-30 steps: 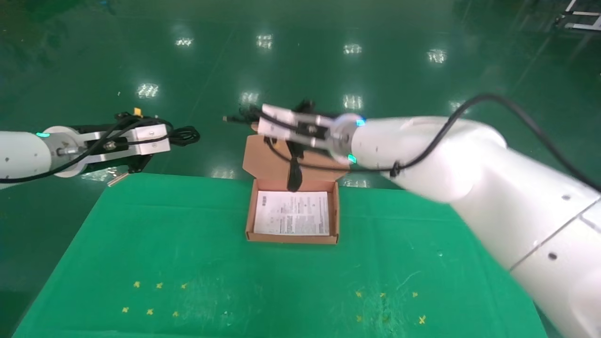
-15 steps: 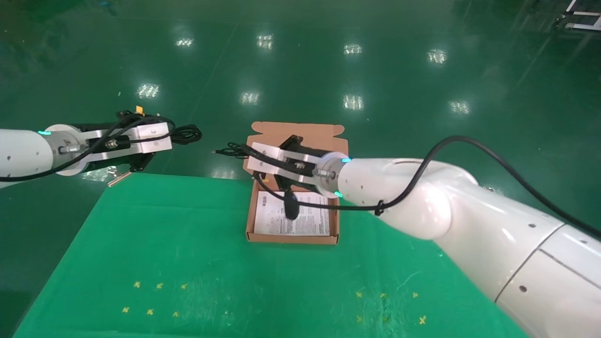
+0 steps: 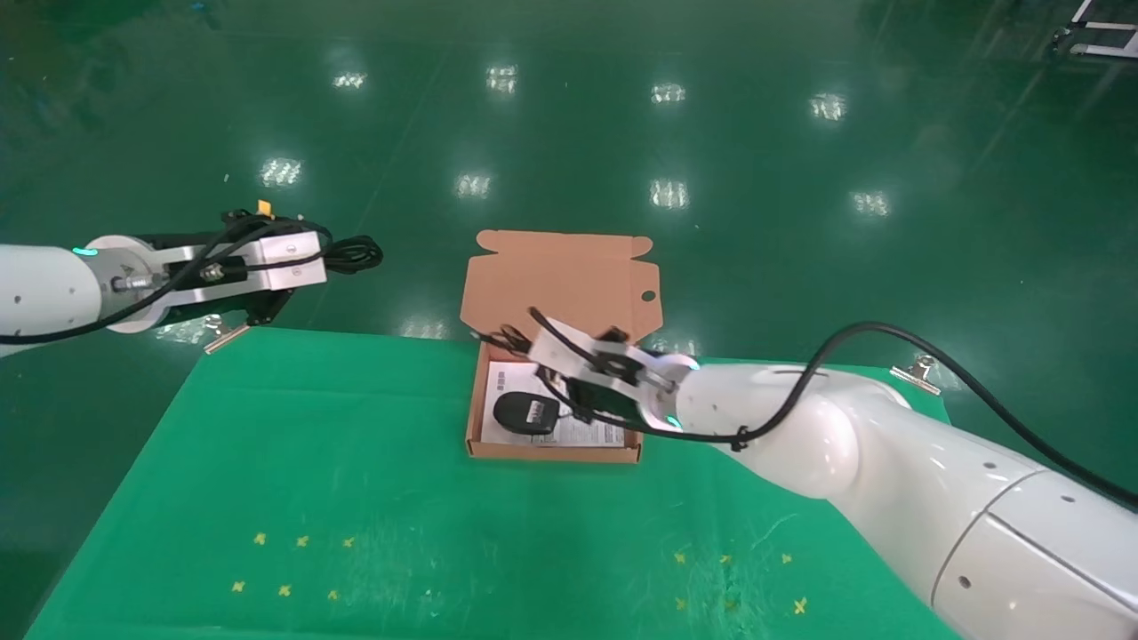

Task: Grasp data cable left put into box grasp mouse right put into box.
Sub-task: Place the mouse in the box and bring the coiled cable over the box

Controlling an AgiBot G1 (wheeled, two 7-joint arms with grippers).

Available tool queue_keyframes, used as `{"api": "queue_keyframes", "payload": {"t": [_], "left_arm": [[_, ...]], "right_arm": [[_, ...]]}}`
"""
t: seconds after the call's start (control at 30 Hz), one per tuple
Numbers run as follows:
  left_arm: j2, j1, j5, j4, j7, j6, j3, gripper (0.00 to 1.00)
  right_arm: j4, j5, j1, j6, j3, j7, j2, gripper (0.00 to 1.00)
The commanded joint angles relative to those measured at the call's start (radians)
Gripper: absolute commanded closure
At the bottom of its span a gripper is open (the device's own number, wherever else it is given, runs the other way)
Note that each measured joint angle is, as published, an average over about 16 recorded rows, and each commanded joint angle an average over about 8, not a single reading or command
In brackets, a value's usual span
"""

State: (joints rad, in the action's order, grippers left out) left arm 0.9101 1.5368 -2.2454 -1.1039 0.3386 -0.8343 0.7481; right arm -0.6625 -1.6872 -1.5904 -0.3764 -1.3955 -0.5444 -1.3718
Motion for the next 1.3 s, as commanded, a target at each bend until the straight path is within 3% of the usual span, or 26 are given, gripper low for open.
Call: {"api": "queue_keyframes", "payload": {"t": [0.03, 0.2, 0.27, 0.57, 0.83, 1.07, 1.3], "left_arm": [[0.000, 0.000, 0.000, 0.000, 0.000, 0.000, 0.000, 1.00], [0.000, 0.000, 0.000, 0.000, 0.000, -0.001, 0.000, 1.00], [0.000, 0.000, 0.000, 0.000, 0.000, -0.001, 0.000, 1.00], [0.014, -0.013, 0.008, -0.009, -0.004, 0.000, 0.007, 1.00], [0.076, -0.067, 0.028, -0.006, -0.026, 0.036, 0.031, 1.00], [0.163, -0.120, 0.051, 0.023, -0.081, 0.110, 0.060, 1.00], [0.292, -0.148, 0.085, 0.135, -0.185, 0.220, 0.094, 1.00]], "right_arm": [[0.023, 0.014, 0.003, -0.011, -0.012, -0.017, 0.000, 0.80], [0.027, 0.025, -0.001, -0.028, -0.035, -0.027, -0.001, 0.18], [0.027, 0.027, -0.001, -0.031, -0.038, -0.028, -0.001, 0.00], [-0.008, 0.032, 0.000, -0.033, -0.042, -0.033, 0.026, 0.00], [-0.043, 0.018, -0.026, -0.016, -0.039, -0.059, 0.076, 0.00], [-0.139, -0.030, -0.075, -0.013, -0.039, -0.105, 0.195, 0.00], [-0.323, -0.115, -0.125, -0.054, -0.047, -0.204, 0.355, 0.00]]}}
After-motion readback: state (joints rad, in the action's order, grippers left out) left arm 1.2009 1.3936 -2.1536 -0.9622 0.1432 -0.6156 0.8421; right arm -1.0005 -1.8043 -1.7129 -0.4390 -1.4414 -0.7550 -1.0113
